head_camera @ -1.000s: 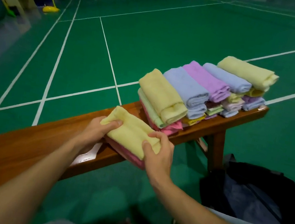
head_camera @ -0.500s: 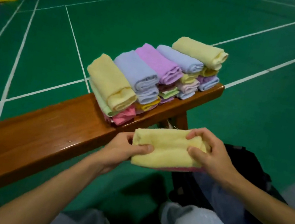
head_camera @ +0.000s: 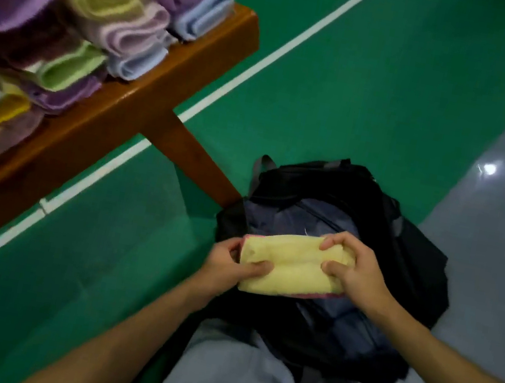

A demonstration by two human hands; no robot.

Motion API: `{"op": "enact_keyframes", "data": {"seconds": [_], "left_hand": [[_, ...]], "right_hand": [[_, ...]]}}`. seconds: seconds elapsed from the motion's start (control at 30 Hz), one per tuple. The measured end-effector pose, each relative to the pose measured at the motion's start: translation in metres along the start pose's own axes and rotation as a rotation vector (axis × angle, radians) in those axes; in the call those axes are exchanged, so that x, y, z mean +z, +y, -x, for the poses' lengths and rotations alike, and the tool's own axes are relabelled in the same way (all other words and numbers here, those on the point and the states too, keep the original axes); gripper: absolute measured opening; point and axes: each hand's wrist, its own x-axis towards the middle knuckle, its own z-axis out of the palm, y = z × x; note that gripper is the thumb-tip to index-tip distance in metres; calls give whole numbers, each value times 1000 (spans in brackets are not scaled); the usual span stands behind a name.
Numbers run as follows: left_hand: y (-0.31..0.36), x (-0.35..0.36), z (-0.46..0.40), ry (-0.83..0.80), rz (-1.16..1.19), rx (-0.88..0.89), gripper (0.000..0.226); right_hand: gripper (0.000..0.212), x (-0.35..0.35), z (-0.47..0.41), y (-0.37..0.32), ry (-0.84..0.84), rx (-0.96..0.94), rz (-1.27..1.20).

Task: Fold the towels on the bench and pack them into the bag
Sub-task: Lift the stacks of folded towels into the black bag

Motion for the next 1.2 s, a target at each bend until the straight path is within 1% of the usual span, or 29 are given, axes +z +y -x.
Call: {"op": "enact_keyframes", "data": {"seconds": [0.07, 0.17, 0.27, 0.33, 0.4, 0.47, 0.53, 0.57, 0.63, 0.67, 0.73, 0.77, 0.83, 0.87, 0.9, 0.97, 1.03, 1.07, 1.13, 1.2], "left_hand": [[-24, 21, -24, -25, -83, 2, 51], [-51, 49, -54, -117, -268, 22, 65], [-72, 83, -82, -203, -268, -2, 81], [-78, 107, -96, -251, -249, -7, 82], [-80, 133, -107, -275, -248, 18, 74], [-77, 161, -116, -239, -228, 106, 67], [-75, 190, -122, -199, -205, 141, 69], [-74, 204, -124, -206, -236, 153, 72], [-70, 225, -124, -233, -391, 162, 76], [-67, 230, -123, -242, -446, 149, 73], [-63, 227, -122, -249, -469, 125, 65], [-63, 222, -123, -244, -473, 138, 63], [-67, 213, -124, -233, -499, 229, 62], [-70, 212, -122, -231, -499, 286, 60], [-72, 212, -121, -230, -503, 334, 56], [-72, 220, -124, -246, -580, 377, 50], [-63, 223, -130, -305, -624, 323, 55], [-56, 220, -133, -335, -621, 296, 58], [-40, 207, -135, -362, -610, 296, 56], [-24, 184, -129, -353, -573, 299, 51]], "right_hand": [[28, -9, -6, 32, 17, 74, -1], [24, -23, -16, 75, -12, 203, 1], [23, -41, -32, 111, -33, 276, 87], [23, -56, -47, 118, -21, 250, 205], [22, -75, -64, 113, -29, 189, 356], [30, -99, -82, 103, -27, 135, 515], [33, -121, -96, 97, -41, 127, 674], [36, -129, -100, 96, -65, 142, 756], [51, -134, -102, 101, -96, 179, 895], [55, -132, -100, 104, -76, 176, 955], [55, -121, -85, 106, 39, 98, 1104], [51, -114, -75, 106, 110, 45, 1192], [36, -102, -53, 106, 267, -49, 1329], [27, -97, -43, 109, 330, -55, 1319], [21, -94, -37, 115, 364, -14, 1262], [15, -92, -32, 127, 353, 149, 959], [13, -94, -34, 136, 330, 319, 656], [12, -97, -37, 136, 330, 355, 585], [13, -100, -37, 131, 298, 348, 553], [20, -96, -34, 116, 229, 290, 557]]}}
